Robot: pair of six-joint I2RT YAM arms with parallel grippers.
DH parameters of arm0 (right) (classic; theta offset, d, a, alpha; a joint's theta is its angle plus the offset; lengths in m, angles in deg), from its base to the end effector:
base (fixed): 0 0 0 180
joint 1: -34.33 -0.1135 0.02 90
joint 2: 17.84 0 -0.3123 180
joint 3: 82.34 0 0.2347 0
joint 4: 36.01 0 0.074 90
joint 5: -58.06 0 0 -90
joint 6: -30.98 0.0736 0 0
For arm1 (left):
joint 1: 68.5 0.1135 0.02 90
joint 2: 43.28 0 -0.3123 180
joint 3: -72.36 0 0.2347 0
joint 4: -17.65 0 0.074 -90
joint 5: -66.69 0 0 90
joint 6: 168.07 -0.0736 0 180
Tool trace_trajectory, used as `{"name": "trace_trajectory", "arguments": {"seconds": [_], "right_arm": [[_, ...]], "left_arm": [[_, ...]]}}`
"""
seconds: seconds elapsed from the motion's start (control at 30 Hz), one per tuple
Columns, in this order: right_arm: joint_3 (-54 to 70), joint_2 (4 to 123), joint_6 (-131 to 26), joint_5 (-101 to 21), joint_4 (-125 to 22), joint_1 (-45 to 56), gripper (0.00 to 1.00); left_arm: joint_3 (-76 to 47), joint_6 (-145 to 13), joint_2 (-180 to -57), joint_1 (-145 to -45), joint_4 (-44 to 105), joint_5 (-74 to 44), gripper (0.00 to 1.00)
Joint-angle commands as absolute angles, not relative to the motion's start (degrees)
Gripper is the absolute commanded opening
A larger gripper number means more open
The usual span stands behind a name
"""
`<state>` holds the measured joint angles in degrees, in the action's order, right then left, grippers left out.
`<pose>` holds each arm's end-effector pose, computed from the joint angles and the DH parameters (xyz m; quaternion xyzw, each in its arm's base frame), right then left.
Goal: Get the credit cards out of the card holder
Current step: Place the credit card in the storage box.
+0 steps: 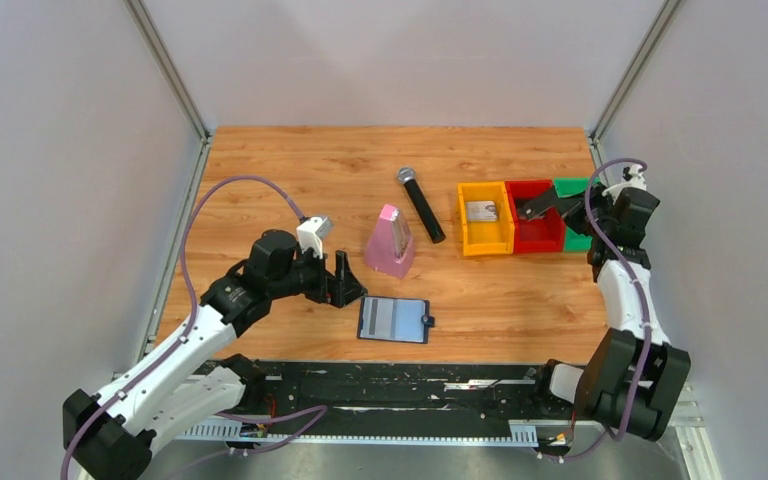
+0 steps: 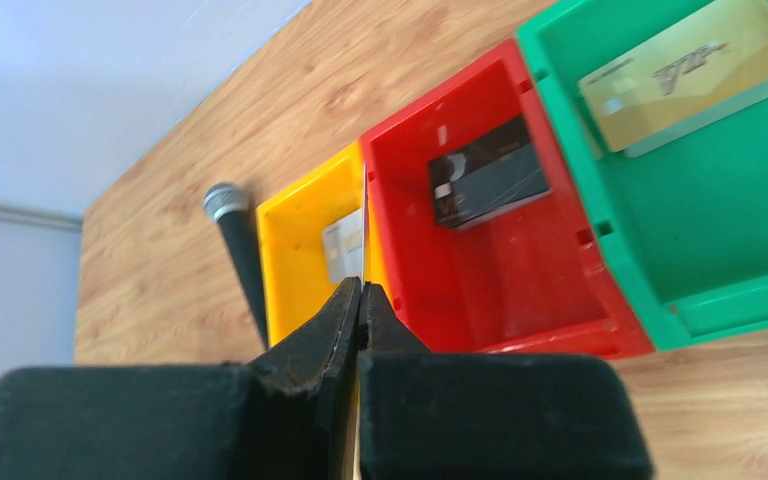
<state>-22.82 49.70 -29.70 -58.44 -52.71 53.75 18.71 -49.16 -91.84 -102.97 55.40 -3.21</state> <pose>0.2563 -0.0555 0.3109 0.2256 0.7976 0.2376 0.5064 0.1238 -0.1157 0.2912 0.1255 0.8589 -0.3784 0.3215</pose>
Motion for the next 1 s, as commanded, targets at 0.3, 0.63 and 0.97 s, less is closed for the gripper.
{"name": "trace_trajectory", "arguments": {"seconds": [0.3,0.63,0.97], "right_arm": [[-24.3,62.8,-24.1,-50.9,-31.9,54.1,0.0],[-25.7,68.8,-20.2,-53.3,-25.3,53.4,0.0],[-24.3,74.3,-19.1,-53.2,-22.7,51.7,0.0]], "left_arm": [[17.9,-50.2,-89.1,-103.1,57.0,-9.2,1.0],[17.3,-50.5,-89.9,-103.1,56.9,-9.7,1.0],[17.1,-50.2,-91.5,-103.1,56.5,-9.3,1.0]]}}
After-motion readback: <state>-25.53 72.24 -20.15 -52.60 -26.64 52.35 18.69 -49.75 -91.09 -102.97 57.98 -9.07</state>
